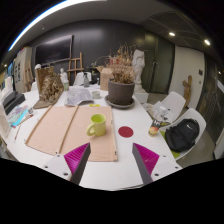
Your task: Pour water
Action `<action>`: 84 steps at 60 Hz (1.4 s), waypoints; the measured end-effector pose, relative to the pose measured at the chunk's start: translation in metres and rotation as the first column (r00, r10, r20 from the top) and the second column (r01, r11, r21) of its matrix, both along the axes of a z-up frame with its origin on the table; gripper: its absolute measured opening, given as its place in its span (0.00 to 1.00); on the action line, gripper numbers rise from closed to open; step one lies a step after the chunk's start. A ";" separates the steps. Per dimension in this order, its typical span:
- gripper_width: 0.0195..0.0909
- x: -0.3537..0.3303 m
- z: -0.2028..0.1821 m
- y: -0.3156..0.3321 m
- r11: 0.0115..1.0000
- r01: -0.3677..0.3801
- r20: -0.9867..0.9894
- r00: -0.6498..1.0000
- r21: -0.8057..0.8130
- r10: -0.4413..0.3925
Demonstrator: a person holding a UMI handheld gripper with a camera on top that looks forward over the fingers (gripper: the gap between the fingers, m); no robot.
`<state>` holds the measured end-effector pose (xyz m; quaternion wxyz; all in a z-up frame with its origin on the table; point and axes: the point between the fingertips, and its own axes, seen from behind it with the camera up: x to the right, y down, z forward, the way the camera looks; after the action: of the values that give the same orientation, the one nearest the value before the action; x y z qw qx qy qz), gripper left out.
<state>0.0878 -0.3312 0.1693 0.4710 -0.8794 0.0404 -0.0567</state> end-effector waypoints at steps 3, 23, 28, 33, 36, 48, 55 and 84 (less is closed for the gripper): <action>0.93 0.036 -0.011 0.001 1.000 0.013 0.008 1.000 0.007 -0.013; 0.93 0.208 -0.057 0.070 0.990 0.017 0.035 0.999 0.137 -0.022; 0.93 0.240 -0.071 0.101 0.987 0.038 -0.001 0.999 0.156 -0.038; 0.93 0.265 -0.082 0.134 0.984 0.046 -0.007 0.999 0.172 -0.046; 0.93 0.277 -0.091 0.151 0.983 0.052 0.000 0.999 0.175 -0.053; 0.85 0.294 -0.127 0.200 0.986 0.042 -0.023 0.999 0.160 -0.039; 0.56 0.291 -0.133 0.212 0.985 0.015 -0.025 1.000 0.174 -0.011; 0.06 0.292 -0.119 0.218 0.986 0.047 0.128 0.989 0.163 -0.068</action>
<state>0.3798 -0.1137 0.0501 0.5397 -0.8316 0.0386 -0.1255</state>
